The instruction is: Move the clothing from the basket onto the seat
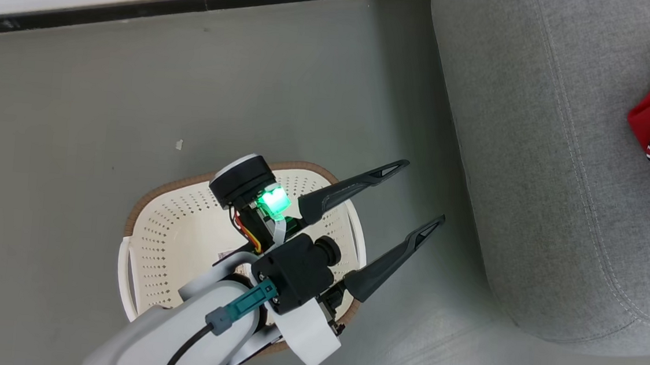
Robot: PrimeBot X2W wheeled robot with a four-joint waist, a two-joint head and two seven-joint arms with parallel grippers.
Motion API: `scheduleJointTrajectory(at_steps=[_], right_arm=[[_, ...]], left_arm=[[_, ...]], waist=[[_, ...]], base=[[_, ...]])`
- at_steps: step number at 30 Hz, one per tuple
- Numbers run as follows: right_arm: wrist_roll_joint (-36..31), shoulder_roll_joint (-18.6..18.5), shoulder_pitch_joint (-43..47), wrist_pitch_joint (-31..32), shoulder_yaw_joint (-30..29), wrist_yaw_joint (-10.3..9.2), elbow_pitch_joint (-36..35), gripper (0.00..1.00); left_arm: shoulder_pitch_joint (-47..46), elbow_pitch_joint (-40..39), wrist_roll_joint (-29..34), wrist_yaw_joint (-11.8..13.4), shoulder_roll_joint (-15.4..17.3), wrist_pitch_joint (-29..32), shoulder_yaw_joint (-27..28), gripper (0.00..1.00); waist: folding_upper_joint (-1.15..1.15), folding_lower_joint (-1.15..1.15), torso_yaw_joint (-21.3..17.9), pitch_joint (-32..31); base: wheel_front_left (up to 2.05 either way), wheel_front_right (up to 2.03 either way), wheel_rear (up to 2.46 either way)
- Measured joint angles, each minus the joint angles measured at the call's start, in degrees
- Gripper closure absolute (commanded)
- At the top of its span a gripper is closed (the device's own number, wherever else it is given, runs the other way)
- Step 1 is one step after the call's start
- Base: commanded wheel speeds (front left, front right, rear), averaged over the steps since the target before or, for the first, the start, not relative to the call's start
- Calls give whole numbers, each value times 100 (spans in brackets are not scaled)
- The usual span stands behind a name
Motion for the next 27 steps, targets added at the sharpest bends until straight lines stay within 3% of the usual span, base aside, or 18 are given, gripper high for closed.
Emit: scheduleJointTrajectory(at_steps=[2, 4, 5, 6, 8, 9, 27], right_arm=[[44, 26, -3, -3, 18, 0, -5, 99], [93, 42, -4, -10, 89, 0, -4, 74], [141, 41, -4, -52, 132, 0, 2, 67], [145, 35, -4, -54, 191, -1, 4, 53], [160, 45, -1, -54, 342, 0, 2, 9], [172, 46, 4, -54, 432, 0, 0, 0], [302, 191, 499, -105, 1294, 0, -793, 0]], left_arm=[[-42, 29, 1, 0, 4, -4, 15, 0], [-93, 71, 20, 0, 18, -12, 37, 0], [-109, 96, 31, 0, 23, -56, 48, 0], [-123, 122, 32, 0, 25, -65, 51, 0], [-152, 174, 31, -5, 24, -118, 52, 0], [-168, 199, 31, -5, 25, -127, 52, 0], [-185, 600, -70, -27, 142, -310, 104, 0]], waist=[[0, 0, -28, 45], [0, 0, -70, 74], [0, 0, -94, 84], [0, 0, -117, 90], [0, 0, -164, 93], [0, 0, -188, 91], [0, 1, -691, -182]], base=[[0, 0, 0], [0, 0, 0], [0, 0, 0], [0, 0, 0], [0, 0, 0], [0, 0, 0], [0, 0, 0]])
